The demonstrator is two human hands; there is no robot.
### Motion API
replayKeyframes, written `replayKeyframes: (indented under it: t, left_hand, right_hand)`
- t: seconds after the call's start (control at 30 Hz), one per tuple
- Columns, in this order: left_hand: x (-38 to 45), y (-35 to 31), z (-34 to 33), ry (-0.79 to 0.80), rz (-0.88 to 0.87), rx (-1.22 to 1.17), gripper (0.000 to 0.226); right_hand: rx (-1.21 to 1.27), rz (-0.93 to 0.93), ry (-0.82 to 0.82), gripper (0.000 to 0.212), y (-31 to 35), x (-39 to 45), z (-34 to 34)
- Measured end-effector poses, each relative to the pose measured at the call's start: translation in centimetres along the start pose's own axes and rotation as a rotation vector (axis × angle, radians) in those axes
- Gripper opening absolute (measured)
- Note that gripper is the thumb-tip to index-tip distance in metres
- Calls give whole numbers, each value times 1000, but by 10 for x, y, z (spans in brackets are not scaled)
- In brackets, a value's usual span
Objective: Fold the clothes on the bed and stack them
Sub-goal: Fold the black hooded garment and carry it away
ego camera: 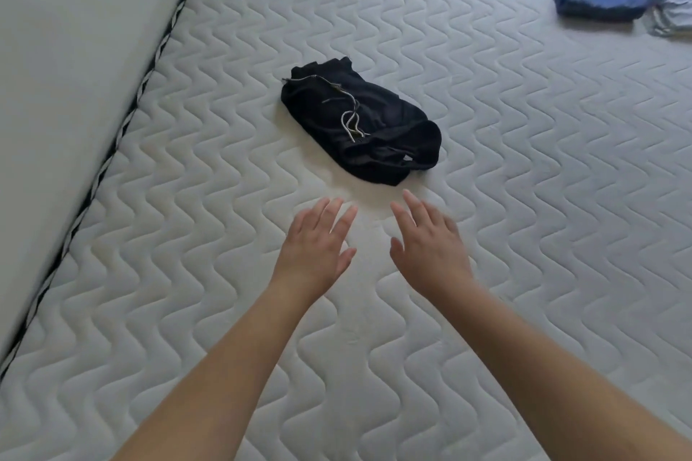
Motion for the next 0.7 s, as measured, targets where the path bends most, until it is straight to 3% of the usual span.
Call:
replayKeyframes:
  t: [0.23, 0.47, 0.7]
  left_hand:
    - [51, 21, -112, 152, 38, -10, 78]
    - [86, 13, -200, 433, 74, -89, 120]
    - [97, 3, -251, 431, 167, -42, 130]
  right_hand:
    - [-38, 17, 68, 60, -23, 91, -73]
    - [-90, 1, 116, 67, -52, 166, -121]
    - [-95, 52, 130, 58, -72, 222, -161]
Point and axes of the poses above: each hand's wrist, its own x-axis towards the middle knuckle, its own z-axis out of the back of the hand, y = z × x, the point moved 3 cm from there along x, towards the middle knuckle, and after that the axes turned 2 degrees about z, right-handed, at the moved point
